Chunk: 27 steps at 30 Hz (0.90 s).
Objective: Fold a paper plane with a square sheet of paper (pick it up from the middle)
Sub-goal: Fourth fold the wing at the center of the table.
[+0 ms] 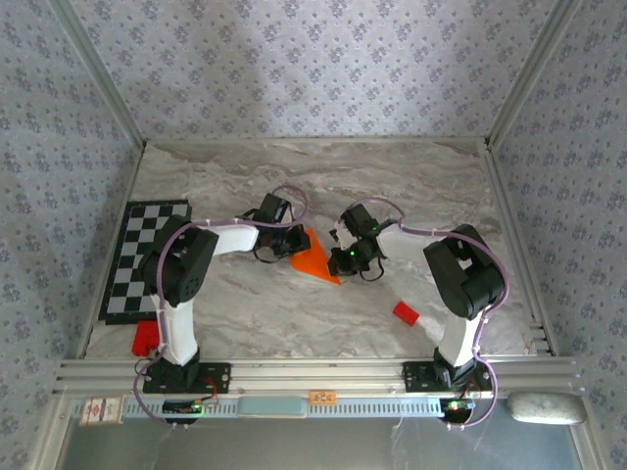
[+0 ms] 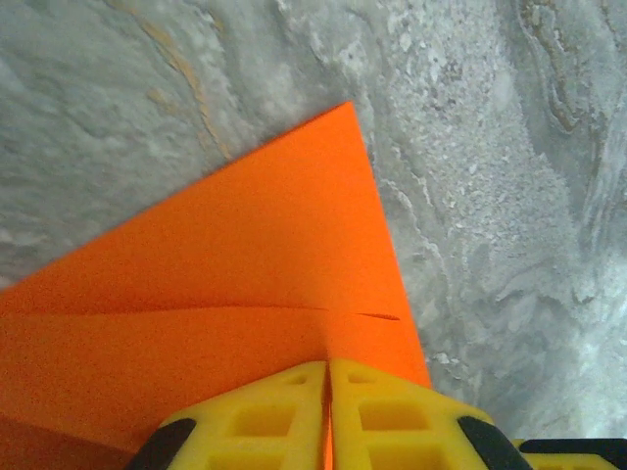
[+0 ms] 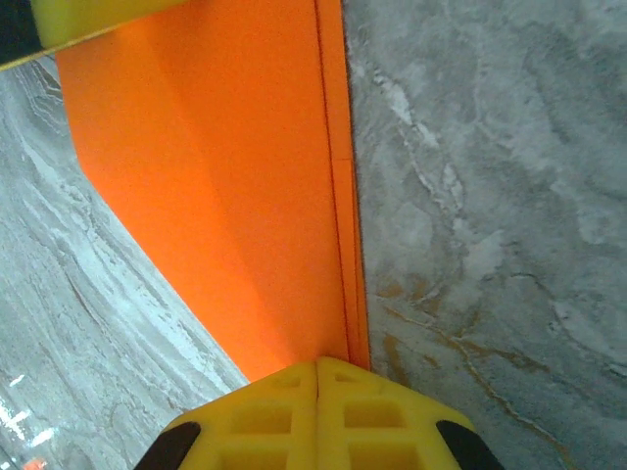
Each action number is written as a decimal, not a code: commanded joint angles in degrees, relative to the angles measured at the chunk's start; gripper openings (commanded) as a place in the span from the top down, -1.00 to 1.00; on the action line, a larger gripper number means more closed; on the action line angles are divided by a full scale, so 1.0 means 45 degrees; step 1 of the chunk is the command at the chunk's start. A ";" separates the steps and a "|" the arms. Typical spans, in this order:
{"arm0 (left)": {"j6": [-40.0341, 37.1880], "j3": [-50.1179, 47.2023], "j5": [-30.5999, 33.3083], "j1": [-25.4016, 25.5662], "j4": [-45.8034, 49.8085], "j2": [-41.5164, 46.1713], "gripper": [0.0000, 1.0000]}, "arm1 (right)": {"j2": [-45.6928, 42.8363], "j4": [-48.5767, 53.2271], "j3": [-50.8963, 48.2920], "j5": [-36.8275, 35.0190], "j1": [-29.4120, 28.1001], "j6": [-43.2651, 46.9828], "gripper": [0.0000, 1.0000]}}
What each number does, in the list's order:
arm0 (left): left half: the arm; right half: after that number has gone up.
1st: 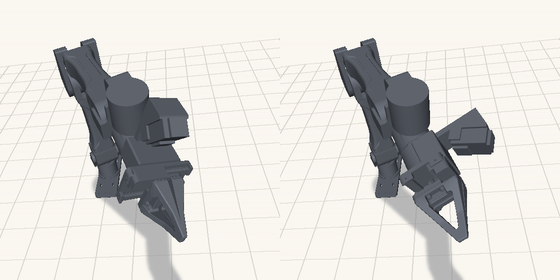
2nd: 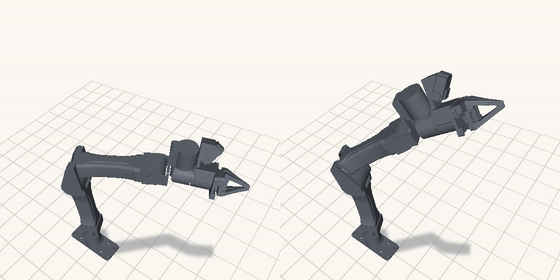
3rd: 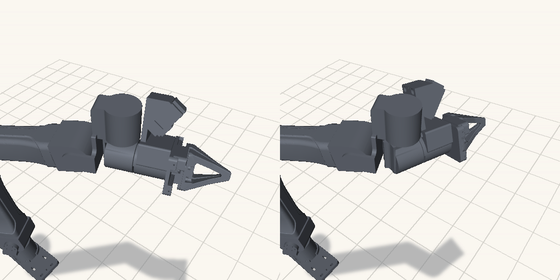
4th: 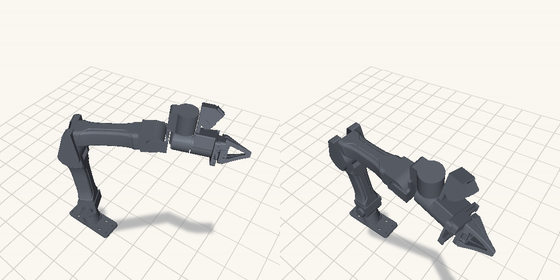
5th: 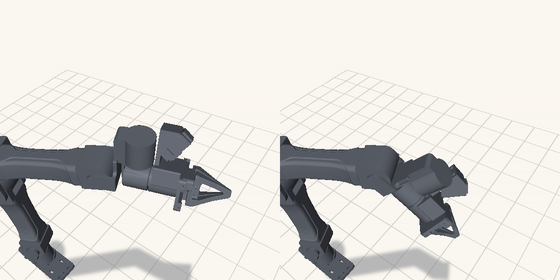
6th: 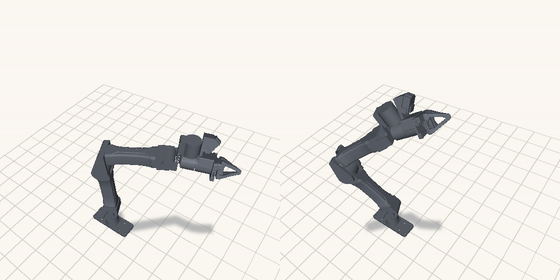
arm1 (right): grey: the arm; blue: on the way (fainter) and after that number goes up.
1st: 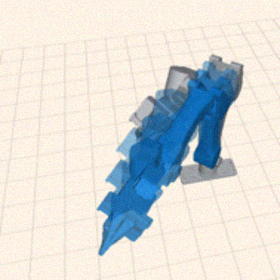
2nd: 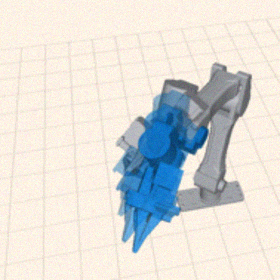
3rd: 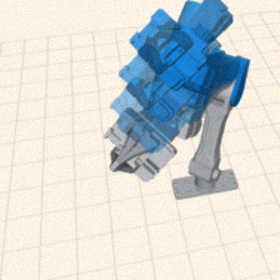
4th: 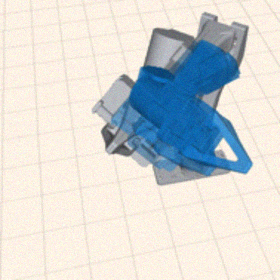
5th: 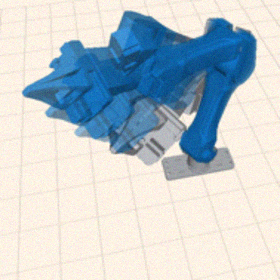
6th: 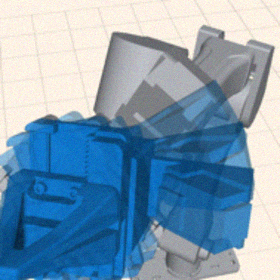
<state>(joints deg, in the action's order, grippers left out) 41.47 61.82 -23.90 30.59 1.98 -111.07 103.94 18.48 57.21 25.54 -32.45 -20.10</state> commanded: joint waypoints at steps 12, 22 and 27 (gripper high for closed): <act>-0.1721 0.1271 0.2145 -0.2341 0.1765 -0.0604 0.79 | 0.0650 0.2057 -0.0799 -0.1635 0.0118 -0.0075 0.95; -0.0558 0.1478 0.1617 -0.2183 0.2967 0.2622 0.73 | 0.0413 0.1365 -0.0587 -0.0753 0.0102 -0.0562 0.92; 0.0878 -0.0128 0.1325 -0.1172 0.1719 0.3586 0.73 | 0.0520 0.1300 -0.0423 -0.0617 0.0118 -0.0651 0.92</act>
<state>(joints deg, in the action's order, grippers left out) 40.71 64.90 -16.67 22.68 11.25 -95.68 103.61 18.02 56.84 25.96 -32.23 -22.02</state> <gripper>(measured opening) 0.135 0.056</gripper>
